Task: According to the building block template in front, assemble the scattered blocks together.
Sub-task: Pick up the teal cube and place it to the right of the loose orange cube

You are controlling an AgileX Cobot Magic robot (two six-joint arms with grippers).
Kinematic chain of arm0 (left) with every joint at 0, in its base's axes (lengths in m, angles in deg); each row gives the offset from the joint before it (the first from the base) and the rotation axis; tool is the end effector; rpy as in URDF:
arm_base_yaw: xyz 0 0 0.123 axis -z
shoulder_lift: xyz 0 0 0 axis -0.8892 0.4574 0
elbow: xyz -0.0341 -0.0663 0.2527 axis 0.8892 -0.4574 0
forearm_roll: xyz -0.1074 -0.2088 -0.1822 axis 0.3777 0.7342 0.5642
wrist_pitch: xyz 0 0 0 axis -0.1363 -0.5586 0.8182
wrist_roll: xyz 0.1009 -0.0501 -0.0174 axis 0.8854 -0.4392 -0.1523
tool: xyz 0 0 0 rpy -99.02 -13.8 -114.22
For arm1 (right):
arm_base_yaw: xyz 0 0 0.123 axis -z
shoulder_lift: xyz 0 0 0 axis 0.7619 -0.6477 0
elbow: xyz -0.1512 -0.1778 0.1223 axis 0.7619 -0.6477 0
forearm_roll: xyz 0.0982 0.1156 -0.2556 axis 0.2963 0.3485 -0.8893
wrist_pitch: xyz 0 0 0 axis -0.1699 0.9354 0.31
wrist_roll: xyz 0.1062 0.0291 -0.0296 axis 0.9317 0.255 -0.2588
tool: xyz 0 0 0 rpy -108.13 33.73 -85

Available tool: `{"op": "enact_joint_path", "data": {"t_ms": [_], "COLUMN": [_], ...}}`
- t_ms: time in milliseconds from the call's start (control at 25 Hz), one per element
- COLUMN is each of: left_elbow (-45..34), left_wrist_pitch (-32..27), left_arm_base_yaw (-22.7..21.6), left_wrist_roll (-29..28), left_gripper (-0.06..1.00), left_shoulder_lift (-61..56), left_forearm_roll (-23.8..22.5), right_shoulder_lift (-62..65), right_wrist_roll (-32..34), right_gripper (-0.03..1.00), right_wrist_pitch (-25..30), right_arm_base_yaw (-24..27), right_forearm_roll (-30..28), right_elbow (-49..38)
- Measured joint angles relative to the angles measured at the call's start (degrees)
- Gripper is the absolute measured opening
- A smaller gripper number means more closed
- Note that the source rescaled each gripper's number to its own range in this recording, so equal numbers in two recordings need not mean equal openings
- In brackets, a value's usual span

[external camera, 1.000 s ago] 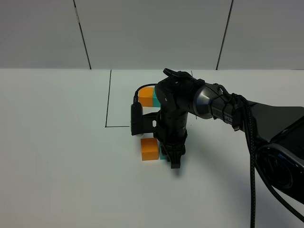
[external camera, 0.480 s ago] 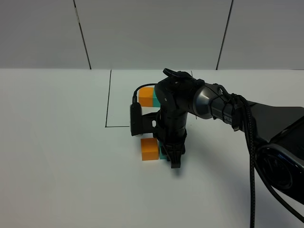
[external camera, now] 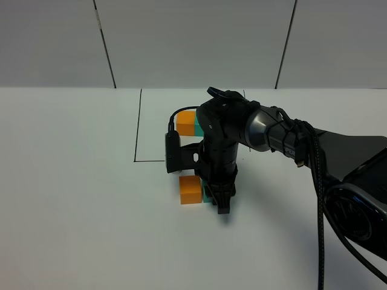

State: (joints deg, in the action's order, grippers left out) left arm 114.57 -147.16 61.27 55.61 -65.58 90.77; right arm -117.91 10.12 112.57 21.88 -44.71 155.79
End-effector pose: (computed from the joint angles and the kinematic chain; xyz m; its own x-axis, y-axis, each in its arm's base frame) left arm 0.0748 -0.0128 0.2917 -0.4421 0.0478 -0.8957 0.1165 0.9932 -0.0045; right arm 0.4493 0.2325 0.0500 0.0397 -0.9991 -0.0176 -0.9934 -0.0376 -0.1080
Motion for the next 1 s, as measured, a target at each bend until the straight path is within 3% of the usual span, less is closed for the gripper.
{"op": "enact_joint_path", "data": {"t_ms": [1000], "left_elbow": [0.00], "left_wrist_pitch": [0.00], "left_arm_base_yaw": [0.00], "left_wrist_roll": [0.00], "left_gripper": [0.67], "left_shoulder_lift": [0.00], "left_forearm_roll": [0.00], "right_shoulder_lift": [-0.07], "right_wrist_roll": [0.16], "right_gripper": [0.01], "right_wrist_pitch": [-0.65], "right_arm_base_yaw": [0.00], "right_forearm_roll": [0.92], "right_elbow": [0.26]}}
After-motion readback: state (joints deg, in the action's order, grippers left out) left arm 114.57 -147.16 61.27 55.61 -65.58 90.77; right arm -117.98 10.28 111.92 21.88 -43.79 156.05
